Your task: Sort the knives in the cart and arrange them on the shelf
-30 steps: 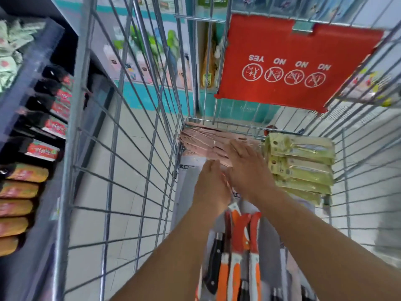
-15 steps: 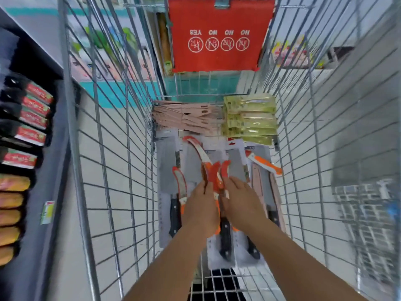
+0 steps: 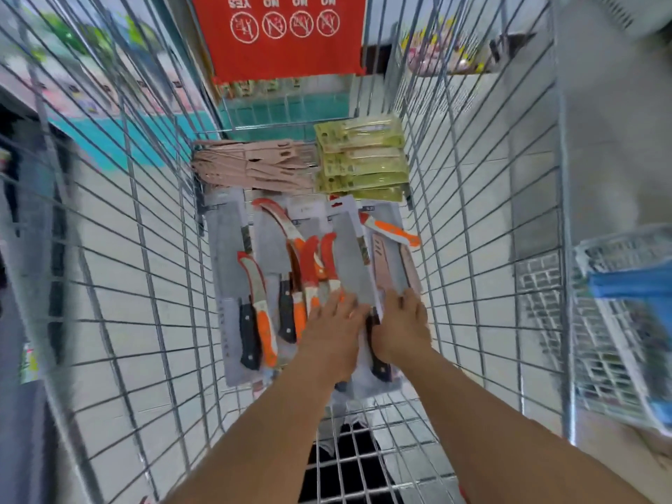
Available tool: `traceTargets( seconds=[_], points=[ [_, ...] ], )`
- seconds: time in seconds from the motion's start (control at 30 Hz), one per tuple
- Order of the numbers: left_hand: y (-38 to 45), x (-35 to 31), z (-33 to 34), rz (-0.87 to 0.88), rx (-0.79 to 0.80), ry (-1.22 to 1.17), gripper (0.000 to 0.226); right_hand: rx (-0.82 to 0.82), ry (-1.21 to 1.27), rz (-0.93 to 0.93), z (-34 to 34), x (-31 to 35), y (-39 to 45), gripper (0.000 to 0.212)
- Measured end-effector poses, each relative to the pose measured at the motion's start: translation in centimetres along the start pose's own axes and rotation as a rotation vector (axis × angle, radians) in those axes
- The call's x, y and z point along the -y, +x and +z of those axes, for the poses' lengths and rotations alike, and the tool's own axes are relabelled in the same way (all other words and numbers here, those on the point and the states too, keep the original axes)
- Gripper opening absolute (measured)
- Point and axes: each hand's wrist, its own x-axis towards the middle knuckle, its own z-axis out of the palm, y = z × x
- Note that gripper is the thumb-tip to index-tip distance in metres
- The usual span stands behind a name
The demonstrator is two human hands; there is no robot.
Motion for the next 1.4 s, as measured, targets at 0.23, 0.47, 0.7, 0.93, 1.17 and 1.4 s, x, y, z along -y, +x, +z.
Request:
traceTargets(
  seconds=[0.23, 0.47, 0.7, 0.93, 1.17, 1.4],
  points=[
    [0.8, -1.3, -0.3, -0.099, -0.117, 0.073, 0.043, -0.059, 0.105, 0.064, -0.5, -0.4, 0.2, 0.075],
    [2.7, -2.5, 0.2, -0.094, -0.118, -0.309, 0.045, -0.081, 0.198, 0.209, -1.0, -0.6, 1.7, 0.043],
    [3.2, -2.4, -0.6, -0.155, -0.099, -0.491, 0.043, -0.198, 0.353, 0.204, -0.8, 0.2, 1.9, 0.028],
    [3.0, -2.2, -1.8, -0.232, -0.165, -0.748, 0.034, -0.176, 0.238, 0.112, -0.5, 1.8, 2.6, 0.033],
    [2.7, -1.4, -0.9, -0.295, -0.122, -0.803, 0.031, -0.114, 0.241, 0.137, -1.3, 1.9, 3.6, 0.021],
    [2.6, -2.8, -3.3, -0.357, -0.105, -1.096, 0.032, -0.14, 0.376, -0.007, -2.0, 2.3, 1.1, 0.009]
  ],
)
